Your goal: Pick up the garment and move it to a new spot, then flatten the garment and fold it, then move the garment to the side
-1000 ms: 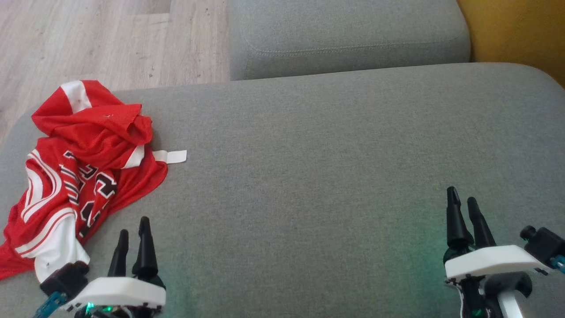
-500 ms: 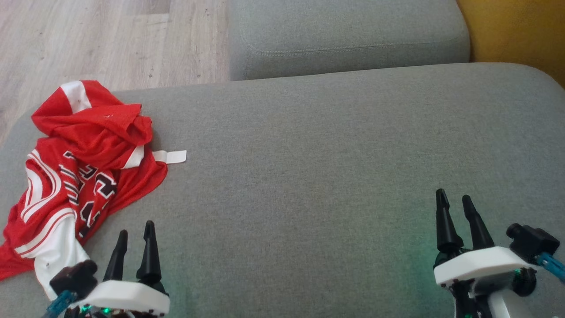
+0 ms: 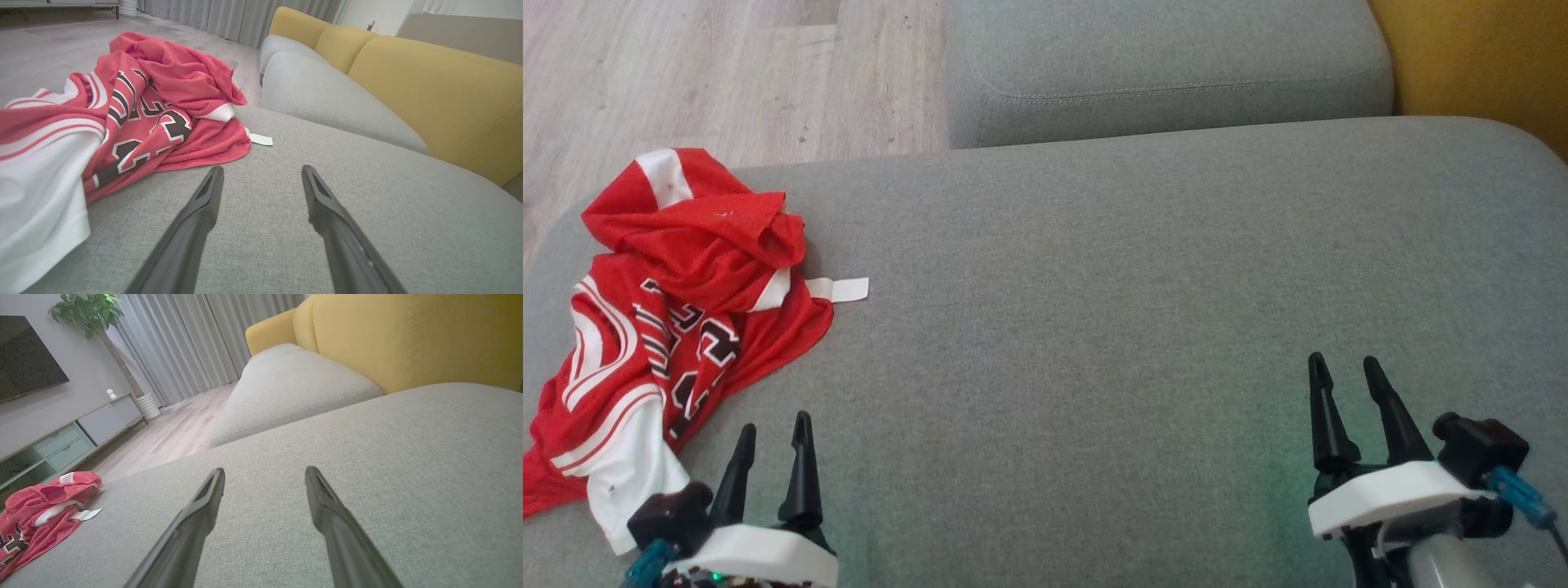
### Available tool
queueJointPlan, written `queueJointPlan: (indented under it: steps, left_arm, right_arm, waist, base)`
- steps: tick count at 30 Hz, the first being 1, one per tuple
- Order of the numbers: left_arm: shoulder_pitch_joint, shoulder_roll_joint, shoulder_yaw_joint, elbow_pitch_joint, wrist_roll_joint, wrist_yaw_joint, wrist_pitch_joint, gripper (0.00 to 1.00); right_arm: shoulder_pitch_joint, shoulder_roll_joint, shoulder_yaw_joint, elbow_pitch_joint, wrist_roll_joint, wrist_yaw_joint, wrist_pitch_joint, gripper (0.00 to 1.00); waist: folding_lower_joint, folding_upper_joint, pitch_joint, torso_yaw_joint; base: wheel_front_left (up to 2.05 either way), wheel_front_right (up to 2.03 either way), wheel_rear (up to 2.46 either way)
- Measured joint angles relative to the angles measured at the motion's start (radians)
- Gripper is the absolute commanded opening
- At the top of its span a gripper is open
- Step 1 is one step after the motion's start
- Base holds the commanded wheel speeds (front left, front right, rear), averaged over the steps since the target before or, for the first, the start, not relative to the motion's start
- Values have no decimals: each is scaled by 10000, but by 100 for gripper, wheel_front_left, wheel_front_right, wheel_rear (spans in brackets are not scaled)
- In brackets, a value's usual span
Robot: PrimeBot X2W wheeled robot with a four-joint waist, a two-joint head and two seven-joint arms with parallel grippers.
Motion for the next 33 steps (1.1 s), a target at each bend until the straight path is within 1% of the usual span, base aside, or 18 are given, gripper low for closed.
queueJointPlan:
  steps: [13, 17, 24, 33]
  left_arm:
    - [1, -6, 148, 399, 963, -73, -397, 100]
    - [0, -4, 146, 468, 1344, -151, -533, 100]
    - [0, 6, 138, 637, 2115, -159, -744, 100]
    - [-7, -15, 284, 1041, 2148, -165, -966, 100]
  right_arm:
    - [-7, -4, 79, 301, -1216, 0, -408, 100]
    - [-10, -6, 113, 378, -1624, 0, -525, 100]
    - [-72, -8, 155, 447, -2245, 0, -734, 100]
    - [-208, -12, 165, 721, -2502, 0, -970, 100]
  waist:
    - [0, 0, -23, -37]
    - [0, 0, -20, -43]
    - [0, 0, -25, -68]
    - [0, 0, -22, -61]
  base:
    - [0, 0, 0]
    - [0, 0, 0]
    - [0, 0, 0]
    - [0, 0, 0]
